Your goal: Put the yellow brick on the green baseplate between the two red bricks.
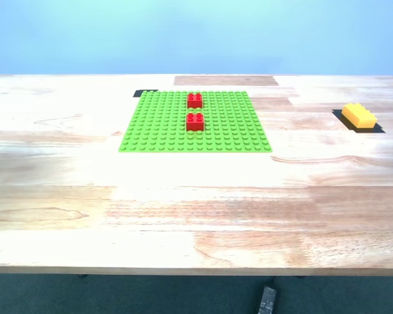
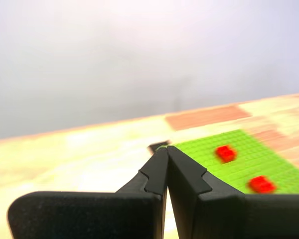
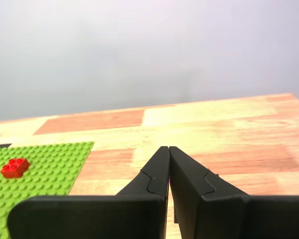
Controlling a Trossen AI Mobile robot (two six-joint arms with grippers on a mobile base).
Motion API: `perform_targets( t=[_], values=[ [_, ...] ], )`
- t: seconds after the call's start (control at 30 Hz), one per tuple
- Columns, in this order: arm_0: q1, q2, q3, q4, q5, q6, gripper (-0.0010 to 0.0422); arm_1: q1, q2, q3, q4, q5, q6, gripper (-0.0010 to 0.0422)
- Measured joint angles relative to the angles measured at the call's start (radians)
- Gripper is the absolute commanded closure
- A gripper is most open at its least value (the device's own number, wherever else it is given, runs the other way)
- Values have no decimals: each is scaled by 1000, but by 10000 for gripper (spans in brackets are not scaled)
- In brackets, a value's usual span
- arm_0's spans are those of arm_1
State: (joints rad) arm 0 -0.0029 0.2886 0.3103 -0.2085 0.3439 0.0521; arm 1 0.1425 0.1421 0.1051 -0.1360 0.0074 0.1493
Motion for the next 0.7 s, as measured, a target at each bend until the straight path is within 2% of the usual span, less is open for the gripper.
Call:
perform_targets(
  t=[0.13, 0.27, 0.4, 0.53, 0.6, 0.7],
  values=[
    [0, 68, 153, -147, 78, 33, 413, 0, 84, 89, -51, 0, 23, 413],
    [0, 146, 285, -307, 198, 95, 413, 0, 201, 211, -140, 30, 45, 413],
    [0, 218, 367, -443, 277, 164, 412, 0, 343, 348, -264, 77, -11, 413],
    [0, 259, 409, -552, 370, 198, 412, -8, 486, 500, -420, 85, -48, 413],
    [0, 267, 422, -595, 391, 221, 413, -19, 561, 581, -493, 84, -68, 413],
    [0, 267, 426, -620, 360, 249, 413, -42, 671, 691, -582, 70, -117, 413]
  ],
)
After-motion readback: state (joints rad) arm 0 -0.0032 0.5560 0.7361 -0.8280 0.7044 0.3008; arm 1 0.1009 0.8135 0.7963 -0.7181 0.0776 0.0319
